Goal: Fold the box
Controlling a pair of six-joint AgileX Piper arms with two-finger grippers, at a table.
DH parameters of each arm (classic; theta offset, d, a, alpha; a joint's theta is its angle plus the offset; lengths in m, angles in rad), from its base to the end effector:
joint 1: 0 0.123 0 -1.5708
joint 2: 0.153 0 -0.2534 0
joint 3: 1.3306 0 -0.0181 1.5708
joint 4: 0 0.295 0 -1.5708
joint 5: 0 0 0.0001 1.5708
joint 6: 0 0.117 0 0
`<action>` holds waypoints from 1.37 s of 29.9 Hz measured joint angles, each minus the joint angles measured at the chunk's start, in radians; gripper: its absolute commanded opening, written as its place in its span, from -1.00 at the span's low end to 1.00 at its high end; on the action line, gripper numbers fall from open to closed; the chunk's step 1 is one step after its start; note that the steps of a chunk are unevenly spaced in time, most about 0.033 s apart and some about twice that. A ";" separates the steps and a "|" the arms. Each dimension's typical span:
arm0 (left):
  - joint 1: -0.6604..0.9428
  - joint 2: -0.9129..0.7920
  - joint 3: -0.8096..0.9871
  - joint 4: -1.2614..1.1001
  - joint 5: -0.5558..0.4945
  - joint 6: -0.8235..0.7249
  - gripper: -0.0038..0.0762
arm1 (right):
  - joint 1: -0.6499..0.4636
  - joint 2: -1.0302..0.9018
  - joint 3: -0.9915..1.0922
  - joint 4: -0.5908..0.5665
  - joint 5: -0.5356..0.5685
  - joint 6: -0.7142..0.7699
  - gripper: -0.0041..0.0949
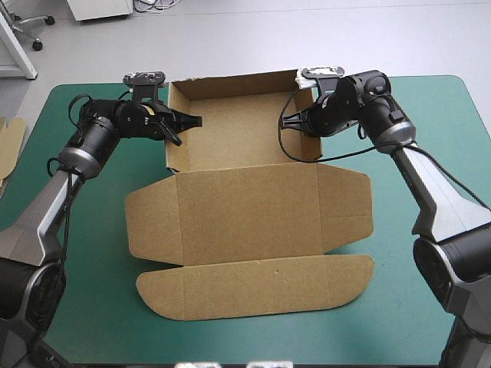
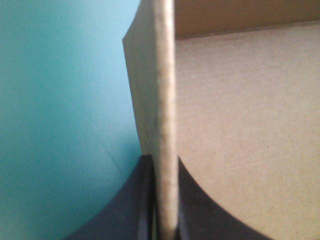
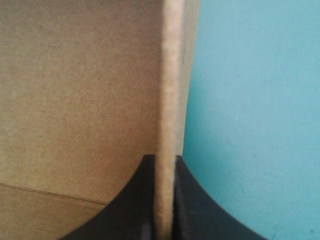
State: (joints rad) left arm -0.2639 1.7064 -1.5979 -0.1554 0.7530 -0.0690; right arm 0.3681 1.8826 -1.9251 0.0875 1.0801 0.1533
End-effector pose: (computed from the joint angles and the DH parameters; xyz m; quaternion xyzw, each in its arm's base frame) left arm 0.4322 -0.1296 0.2968 0.0579 0.9177 -0.1340 0.3695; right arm 0.4368 0.1781 0.3108 -0.0942 0.9467 0.1202 0.2836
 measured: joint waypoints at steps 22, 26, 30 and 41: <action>-0.067 0.020 0.000 0.221 0.171 -0.110 -0.94 | 0.089 0.076 -0.006 -0.050 0.139 0.066 -0.94; -0.071 0.041 -0.001 0.212 0.227 -0.120 -0.94 | 0.091 0.080 -0.006 -0.046 0.166 0.066 -0.94; -0.084 0.051 -0.002 0.219 0.256 -0.129 -0.94 | 0.091 0.081 -0.006 -0.046 0.166 0.063 -0.94; -0.089 0.051 -0.009 0.232 0.357 -0.141 -0.94 | 0.101 0.081 -0.004 -0.037 0.167 0.051 -0.94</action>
State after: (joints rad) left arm -0.3528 1.7578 -1.6070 0.0766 1.1096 -0.2104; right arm 0.4688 1.9637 -1.9286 0.0503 1.2476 0.2041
